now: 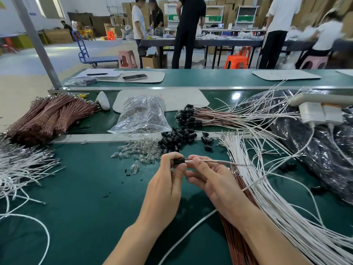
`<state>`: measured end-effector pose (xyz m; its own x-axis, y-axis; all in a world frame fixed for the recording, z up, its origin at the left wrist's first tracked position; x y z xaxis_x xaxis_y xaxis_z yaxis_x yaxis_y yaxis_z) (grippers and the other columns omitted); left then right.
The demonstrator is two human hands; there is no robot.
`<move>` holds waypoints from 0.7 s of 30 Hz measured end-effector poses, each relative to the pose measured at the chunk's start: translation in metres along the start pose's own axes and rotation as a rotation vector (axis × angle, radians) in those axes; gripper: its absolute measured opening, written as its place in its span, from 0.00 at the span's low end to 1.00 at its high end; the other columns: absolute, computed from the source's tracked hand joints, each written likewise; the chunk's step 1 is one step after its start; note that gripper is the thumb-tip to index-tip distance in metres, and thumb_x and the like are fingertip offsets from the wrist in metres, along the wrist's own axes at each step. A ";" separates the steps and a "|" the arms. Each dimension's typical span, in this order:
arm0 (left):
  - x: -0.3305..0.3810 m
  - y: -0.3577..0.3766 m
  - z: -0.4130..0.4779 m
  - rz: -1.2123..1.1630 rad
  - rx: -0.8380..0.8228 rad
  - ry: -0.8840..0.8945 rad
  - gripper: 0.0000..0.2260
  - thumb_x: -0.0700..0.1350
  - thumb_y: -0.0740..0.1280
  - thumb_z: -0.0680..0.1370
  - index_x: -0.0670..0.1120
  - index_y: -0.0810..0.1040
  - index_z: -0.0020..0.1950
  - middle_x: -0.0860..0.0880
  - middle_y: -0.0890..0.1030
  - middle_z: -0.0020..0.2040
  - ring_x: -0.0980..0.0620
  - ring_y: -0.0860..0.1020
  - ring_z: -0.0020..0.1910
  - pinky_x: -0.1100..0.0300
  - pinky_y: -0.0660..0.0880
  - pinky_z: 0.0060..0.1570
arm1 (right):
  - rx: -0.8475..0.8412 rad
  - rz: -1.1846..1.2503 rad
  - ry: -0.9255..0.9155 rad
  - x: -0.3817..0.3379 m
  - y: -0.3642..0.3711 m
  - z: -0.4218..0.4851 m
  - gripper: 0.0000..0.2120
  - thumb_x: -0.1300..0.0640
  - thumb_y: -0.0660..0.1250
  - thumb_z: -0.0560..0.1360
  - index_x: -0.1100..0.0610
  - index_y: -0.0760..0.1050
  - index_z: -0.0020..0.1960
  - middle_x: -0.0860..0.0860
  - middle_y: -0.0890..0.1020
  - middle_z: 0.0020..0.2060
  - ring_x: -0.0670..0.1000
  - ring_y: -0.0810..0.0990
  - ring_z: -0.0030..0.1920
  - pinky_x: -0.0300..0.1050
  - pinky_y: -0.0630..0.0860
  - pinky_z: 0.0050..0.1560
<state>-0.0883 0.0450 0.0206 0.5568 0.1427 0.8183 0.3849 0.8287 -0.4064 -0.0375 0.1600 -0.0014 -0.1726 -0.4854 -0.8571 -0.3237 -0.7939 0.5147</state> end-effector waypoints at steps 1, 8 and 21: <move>0.000 0.001 0.000 -0.011 -0.014 0.011 0.06 0.59 0.57 0.83 0.64 0.66 0.59 0.61 0.80 0.51 0.54 0.82 0.46 0.56 0.77 0.46 | -0.003 -0.022 0.002 0.000 0.000 0.000 0.10 0.52 0.72 0.73 0.56 0.87 0.49 0.56 0.87 0.48 0.49 0.85 0.43 0.39 0.81 0.43; 0.004 -0.002 0.001 0.009 0.021 0.081 0.09 0.62 0.56 0.83 0.63 0.72 0.58 0.58 0.81 0.43 0.53 0.78 0.35 0.56 0.76 0.37 | 0.058 -0.163 -0.018 -0.002 -0.005 0.000 0.14 0.47 0.74 0.69 0.54 0.87 0.49 0.54 0.86 0.44 0.47 0.82 0.39 0.38 0.80 0.41; -0.044 -0.069 0.011 -0.555 0.460 -0.254 0.09 0.41 0.56 0.87 0.48 0.76 0.57 0.52 0.80 0.38 0.56 0.74 0.30 0.64 0.72 0.27 | 0.208 -0.035 -0.218 -0.067 -0.023 -0.009 0.10 0.56 0.71 0.71 0.56 0.87 0.49 0.56 0.87 0.44 0.48 0.85 0.42 0.36 0.81 0.42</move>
<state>-0.1475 -0.0120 0.0175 0.1634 -0.2865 0.9440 0.1830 0.9491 0.2564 -0.0100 0.2073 0.0442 -0.3465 -0.3508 -0.8700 -0.5126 -0.7059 0.4888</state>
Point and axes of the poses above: each hand's wrist, its own z-axis towards the middle knuckle, its own y-axis out of the palm, x = y × z, the point moved 9 cm from there along z, towards the middle knuckle
